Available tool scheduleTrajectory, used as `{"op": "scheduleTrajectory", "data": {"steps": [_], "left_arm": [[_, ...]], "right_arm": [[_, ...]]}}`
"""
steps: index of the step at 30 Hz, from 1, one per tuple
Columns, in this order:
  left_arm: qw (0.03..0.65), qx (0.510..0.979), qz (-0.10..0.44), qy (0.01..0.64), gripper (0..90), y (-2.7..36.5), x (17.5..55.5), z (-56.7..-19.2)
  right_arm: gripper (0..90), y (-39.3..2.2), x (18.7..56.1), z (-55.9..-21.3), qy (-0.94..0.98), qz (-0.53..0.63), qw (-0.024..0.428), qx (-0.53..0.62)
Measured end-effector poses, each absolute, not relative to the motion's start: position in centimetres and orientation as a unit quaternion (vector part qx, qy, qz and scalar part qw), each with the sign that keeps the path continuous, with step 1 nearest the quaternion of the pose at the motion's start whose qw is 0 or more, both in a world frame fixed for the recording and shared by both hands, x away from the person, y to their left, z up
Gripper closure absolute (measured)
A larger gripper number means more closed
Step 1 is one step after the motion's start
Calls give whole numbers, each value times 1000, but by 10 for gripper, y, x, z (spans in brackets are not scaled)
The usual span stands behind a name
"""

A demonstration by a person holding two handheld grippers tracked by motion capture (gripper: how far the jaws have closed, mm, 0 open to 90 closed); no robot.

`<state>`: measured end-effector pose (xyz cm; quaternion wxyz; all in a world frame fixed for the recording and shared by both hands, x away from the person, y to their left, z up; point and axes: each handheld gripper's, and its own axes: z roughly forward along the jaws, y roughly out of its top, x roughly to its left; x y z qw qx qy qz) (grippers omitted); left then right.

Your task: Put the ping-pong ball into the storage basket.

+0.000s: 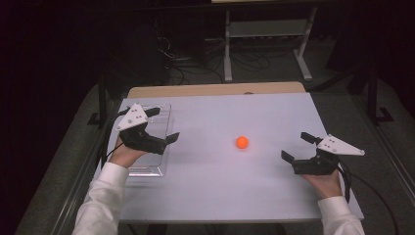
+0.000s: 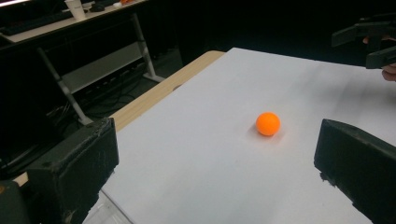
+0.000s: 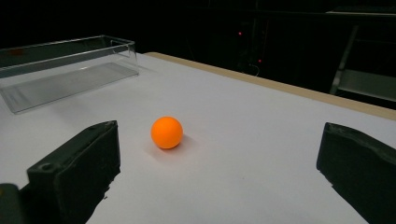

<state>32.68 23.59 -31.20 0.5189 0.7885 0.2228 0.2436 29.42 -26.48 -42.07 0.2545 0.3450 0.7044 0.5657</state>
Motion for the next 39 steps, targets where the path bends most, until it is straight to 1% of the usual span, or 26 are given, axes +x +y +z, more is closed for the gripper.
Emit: {"op": "scheduleTrajectory", "data": {"steps": [11, 17, 31, 39], "left_arm": [[513, 801, 232, 205, 0, 220, 334, -307], [499, 814, 225, 196, 0, 212, 341, -307], [492, 822, 214, 190, 0, 196, 353, -305], [488, 830, 208, 173, 0, 181, 358, -301]], "right_arm": [[0, -264, 294, -420, 705, 567, 253, 343], [0, -263, 294, -421, 707, 566, 251, 343], [0, -263, 294, -420, 706, 566, 252, 343], [0, -262, 294, -421, 707, 566, 253, 340]]}}
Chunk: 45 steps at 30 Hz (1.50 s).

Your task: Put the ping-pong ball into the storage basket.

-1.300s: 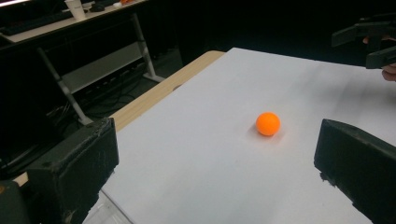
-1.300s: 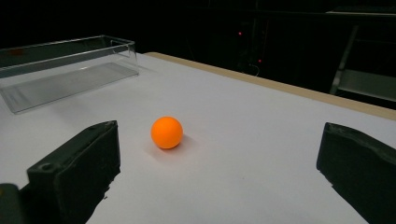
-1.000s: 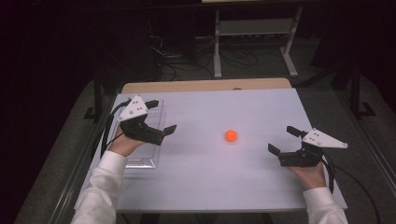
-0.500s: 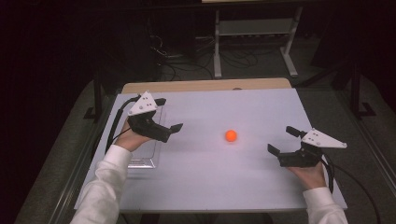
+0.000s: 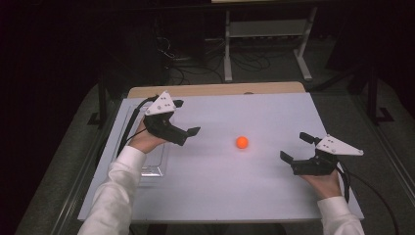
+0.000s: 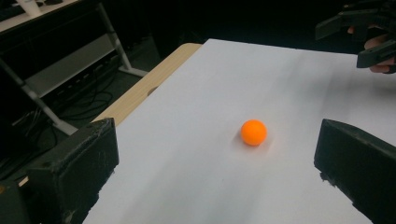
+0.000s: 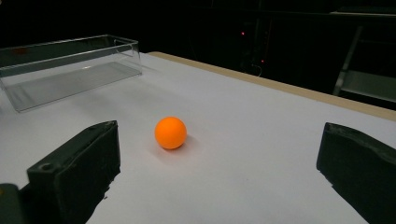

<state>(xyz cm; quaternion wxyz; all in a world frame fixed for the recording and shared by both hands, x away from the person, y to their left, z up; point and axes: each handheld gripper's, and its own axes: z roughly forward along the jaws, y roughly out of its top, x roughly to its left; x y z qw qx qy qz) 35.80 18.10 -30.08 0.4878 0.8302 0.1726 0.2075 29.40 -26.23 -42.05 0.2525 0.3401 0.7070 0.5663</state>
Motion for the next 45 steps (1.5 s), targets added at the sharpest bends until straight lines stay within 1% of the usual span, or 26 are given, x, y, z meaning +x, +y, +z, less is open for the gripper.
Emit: {"op": "scheduleTrajectory", "data": {"steps": [10, 16, 23, 25, 45], "left_arm": [[469, 849, 189, 157, 0, 161, 367, -313], [460, 856, 187, 146, 0, 151, 372, -312], [458, 856, 184, 153, 0, 145, 381, -309], [455, 860, 175, 151, 0, 141, 383, -309], [425, 883, 156, 121, 0, 105, 394, -315]], "right_arm": [[0, -265, 292, -419, 698, 575, 253, 345], [0, -262, 292, -419, 705, 571, 250, 338], [0, -262, 291, -419, 703, 573, 252, 337], [0, -262, 290, -419, 701, 576, 251, 337], [0, -263, 289, -418, 699, 578, 252, 336]]}}
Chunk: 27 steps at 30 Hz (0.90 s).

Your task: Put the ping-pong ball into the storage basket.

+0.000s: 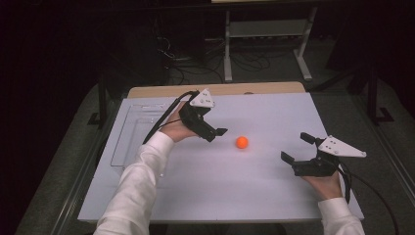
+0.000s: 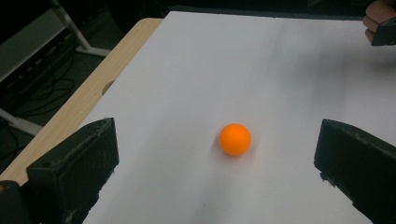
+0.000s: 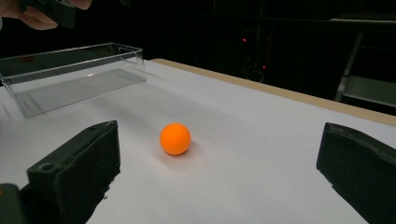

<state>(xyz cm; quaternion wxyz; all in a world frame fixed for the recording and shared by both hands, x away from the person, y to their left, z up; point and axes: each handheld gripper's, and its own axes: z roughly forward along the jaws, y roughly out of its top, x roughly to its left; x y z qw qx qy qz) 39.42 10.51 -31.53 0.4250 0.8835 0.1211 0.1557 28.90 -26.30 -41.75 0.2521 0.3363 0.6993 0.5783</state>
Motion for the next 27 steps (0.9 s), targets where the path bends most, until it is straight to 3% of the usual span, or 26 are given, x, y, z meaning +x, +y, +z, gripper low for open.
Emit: {"op": "scheduleTrajectory", "data": {"steps": [27], "left_arm": [[381, 909, 135, 101, 0, 76, 409, -331]], "right_arm": [[0, -261, 288, -418, 703, 577, 249, 334]]}}
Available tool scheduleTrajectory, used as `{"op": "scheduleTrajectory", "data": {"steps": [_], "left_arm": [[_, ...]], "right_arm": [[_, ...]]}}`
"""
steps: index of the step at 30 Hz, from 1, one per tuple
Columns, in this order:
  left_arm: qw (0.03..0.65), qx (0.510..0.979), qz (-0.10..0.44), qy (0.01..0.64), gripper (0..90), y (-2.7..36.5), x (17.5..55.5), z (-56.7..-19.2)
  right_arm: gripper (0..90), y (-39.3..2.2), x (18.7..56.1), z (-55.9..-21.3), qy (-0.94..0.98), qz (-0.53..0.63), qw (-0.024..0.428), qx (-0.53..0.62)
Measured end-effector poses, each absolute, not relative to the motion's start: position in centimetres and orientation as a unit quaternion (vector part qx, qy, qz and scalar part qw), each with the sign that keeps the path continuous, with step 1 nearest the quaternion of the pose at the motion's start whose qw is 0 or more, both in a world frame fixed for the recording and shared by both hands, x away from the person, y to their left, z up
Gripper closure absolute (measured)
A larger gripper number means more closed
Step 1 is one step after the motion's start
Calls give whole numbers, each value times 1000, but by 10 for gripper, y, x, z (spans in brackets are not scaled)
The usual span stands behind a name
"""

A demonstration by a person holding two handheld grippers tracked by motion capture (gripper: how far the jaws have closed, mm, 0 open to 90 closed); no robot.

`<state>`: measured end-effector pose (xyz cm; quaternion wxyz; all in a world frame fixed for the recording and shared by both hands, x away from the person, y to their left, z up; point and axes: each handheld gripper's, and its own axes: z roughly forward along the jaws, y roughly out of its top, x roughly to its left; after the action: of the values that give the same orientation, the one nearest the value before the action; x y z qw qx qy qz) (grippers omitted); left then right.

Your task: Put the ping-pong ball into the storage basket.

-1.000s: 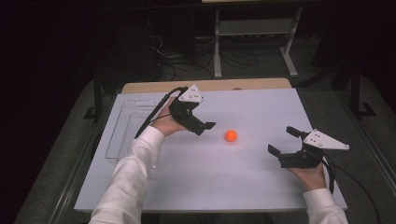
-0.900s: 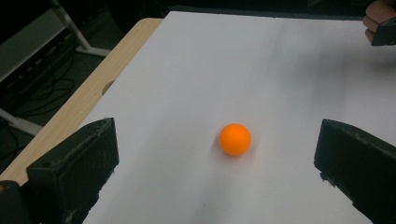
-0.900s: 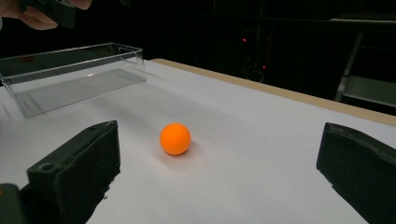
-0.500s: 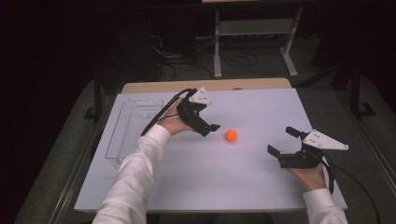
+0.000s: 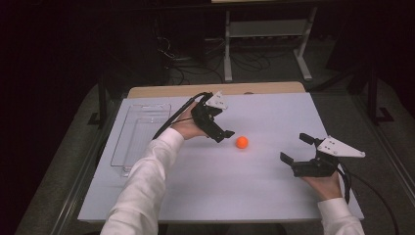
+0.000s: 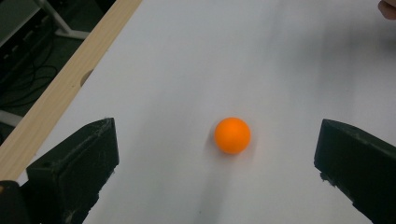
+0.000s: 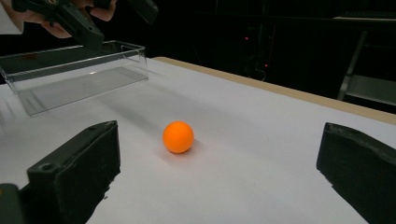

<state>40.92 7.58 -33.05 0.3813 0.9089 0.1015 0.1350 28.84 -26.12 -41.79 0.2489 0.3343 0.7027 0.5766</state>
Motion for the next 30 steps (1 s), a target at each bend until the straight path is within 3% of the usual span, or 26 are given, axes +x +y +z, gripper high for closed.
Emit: {"op": "scheduleTrajectory", "data": {"steps": [30], "left_arm": [[325, 937, 101, 77, 0, 39, 421, -367]], "right_arm": [[0, -262, 287, -417, 704, 577, 247, 332]]}}
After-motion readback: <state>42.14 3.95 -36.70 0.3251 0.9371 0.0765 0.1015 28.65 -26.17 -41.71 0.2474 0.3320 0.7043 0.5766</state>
